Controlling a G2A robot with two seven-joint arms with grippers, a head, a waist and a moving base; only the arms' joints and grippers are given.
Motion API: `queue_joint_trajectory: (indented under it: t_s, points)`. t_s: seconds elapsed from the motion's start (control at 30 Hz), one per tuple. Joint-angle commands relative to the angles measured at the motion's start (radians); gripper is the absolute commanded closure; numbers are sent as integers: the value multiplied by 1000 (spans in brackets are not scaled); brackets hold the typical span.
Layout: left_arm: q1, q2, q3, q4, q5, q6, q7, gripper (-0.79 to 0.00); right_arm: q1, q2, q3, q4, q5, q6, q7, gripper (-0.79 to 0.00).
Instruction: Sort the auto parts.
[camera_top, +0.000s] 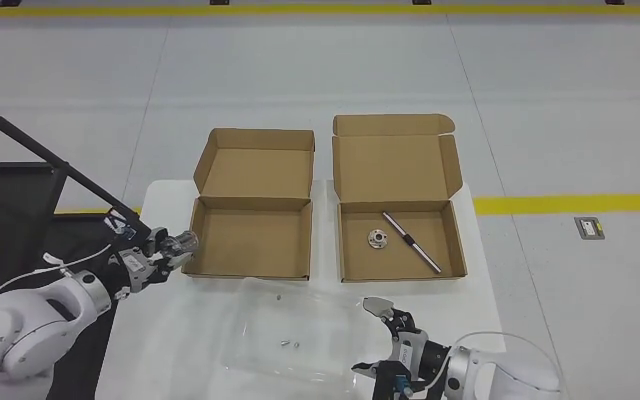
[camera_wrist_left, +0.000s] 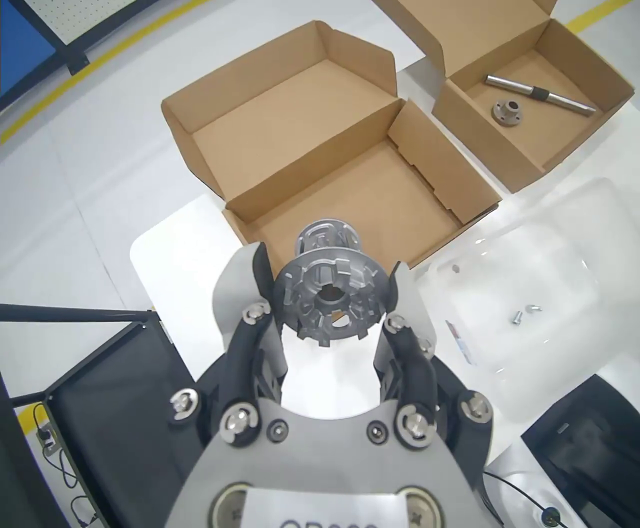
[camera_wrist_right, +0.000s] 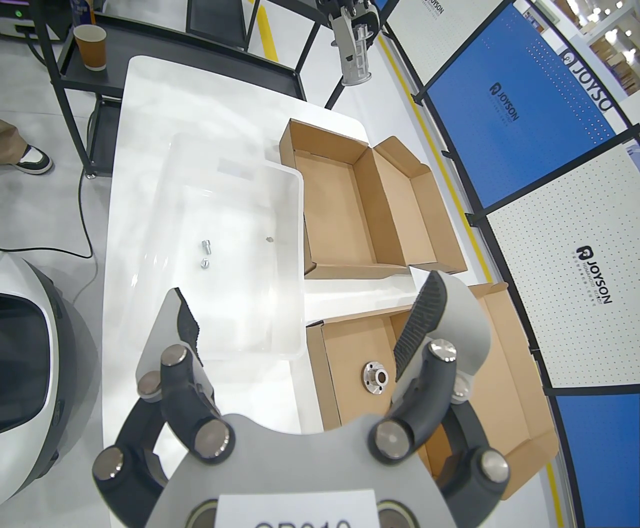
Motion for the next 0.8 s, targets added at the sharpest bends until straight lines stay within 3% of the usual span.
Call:
queue_joint_trajectory:
  t_s: [0.0, 0.07, 0.27, 0.47, 0.63, 0.77]
  points:
    - [-28, -6, 53, 5, 30, 60, -2, 0, 0, 0, 0, 0, 0, 0, 0, -785]
    - [-93, -14, 118, 23, 61, 111, -14, 0, 0, 0, 0, 0, 0, 0, 0, -785]
    - [-349, -47, 340, 133, 88, 92, -109, 0, 0, 0, 0, 0, 0, 0, 0, -785]
    - [-580, -106, 578, 312, 139, 64, -172, 0, 0, 0, 0, 0, 0, 0, 0, -785]
    - [-698, -159, 734, 435, 189, 47, -182, 0, 0, 0, 0, 0, 0, 0, 0, -785]
    - [-759, -198, 815, 532, 181, 46, -174, 0, 0, 0, 0, 0, 0, 0, 0, -785]
